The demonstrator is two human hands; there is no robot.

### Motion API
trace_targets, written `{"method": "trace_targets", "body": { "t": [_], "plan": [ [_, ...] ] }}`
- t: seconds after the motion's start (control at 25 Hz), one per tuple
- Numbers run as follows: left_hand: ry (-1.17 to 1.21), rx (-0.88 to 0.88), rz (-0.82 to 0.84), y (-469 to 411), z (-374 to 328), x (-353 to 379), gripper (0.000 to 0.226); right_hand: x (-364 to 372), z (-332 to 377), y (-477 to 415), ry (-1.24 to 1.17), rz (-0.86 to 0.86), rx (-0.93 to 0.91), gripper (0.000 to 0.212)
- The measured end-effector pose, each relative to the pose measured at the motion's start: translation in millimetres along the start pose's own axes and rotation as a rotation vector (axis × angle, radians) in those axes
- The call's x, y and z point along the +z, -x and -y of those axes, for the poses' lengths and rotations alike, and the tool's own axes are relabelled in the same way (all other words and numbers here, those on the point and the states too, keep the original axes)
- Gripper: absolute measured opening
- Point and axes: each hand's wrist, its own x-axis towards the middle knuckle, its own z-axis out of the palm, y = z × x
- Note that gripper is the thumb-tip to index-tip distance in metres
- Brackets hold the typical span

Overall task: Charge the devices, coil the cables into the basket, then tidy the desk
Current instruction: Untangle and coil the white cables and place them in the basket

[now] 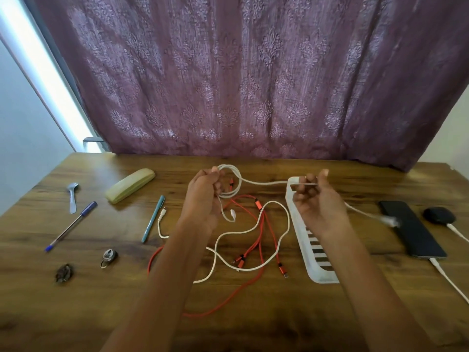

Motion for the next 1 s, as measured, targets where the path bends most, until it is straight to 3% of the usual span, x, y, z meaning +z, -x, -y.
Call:
{"method": "trace_targets", "body": {
  "t": [0.12, 0.24, 0.28, 0.4, 0.44, 0.56, 0.64, 0.72, 0.88, 1.0],
  "plan": [
    [0.029, -0.036, 0.089, 1.8, 2.2, 1.5, 0.026, -8.7, -2.9, -16.4, 0.105, -0.107, 0.214, 0.034],
    [0.044, -0.071, 0.118, 7.8, 6.1, 9.0, 0.028, -13.5, -13.0, -28.7, 0.425, -0.157, 0.217, 0.027],
    [0.057, -0.077, 0.132, 9.1, 5.9, 13.4, 0.028, -13.4, -16.0, -32.8, 0.575, -0.178, 0.132, 0.027],
    [0.085, -0.092, 0.123, 11.7, 3.7, 20.7, 0.028, -11.6, -25.6, -39.2, 1.090, -0.277, -0.294, 0.064],
    [0.101, -0.084, 0.124, 11.6, 3.3, 21.9, 0.028, -9.0, -28.0, -36.8, 1.185, -0.258, -0.444, 0.062],
    [0.147, -0.081, 0.109, 9.1, 1.0, 25.6, 0.028, 2.4, -36.9, -27.0, 1.373, -0.138, -0.791, 0.026],
    [0.150, -0.071, 0.103, 8.7, 0.4, 25.1, 0.028, 1.3, -42.5, -26.4, 1.411, -0.041, -0.894, 0.020],
    [0.128, -0.062, 0.097, 7.3, 0.1, 23.2, 0.028, 1.9, -45.6, -25.3, 1.325, 0.040, -0.749, 0.022],
    [0.093, -0.052, 0.072, 5.9, 1.9, 16.6, 0.027, 7.1, -41.5, -19.4, 0.670, 0.039, -0.166, 0.029],
    [0.081, -0.051, 0.066, 7.0, 4.9, 16.4, 0.027, 11.8, -38.2, -19.6, 0.440, 0.148, 0.068, 0.027]
  ]
}}
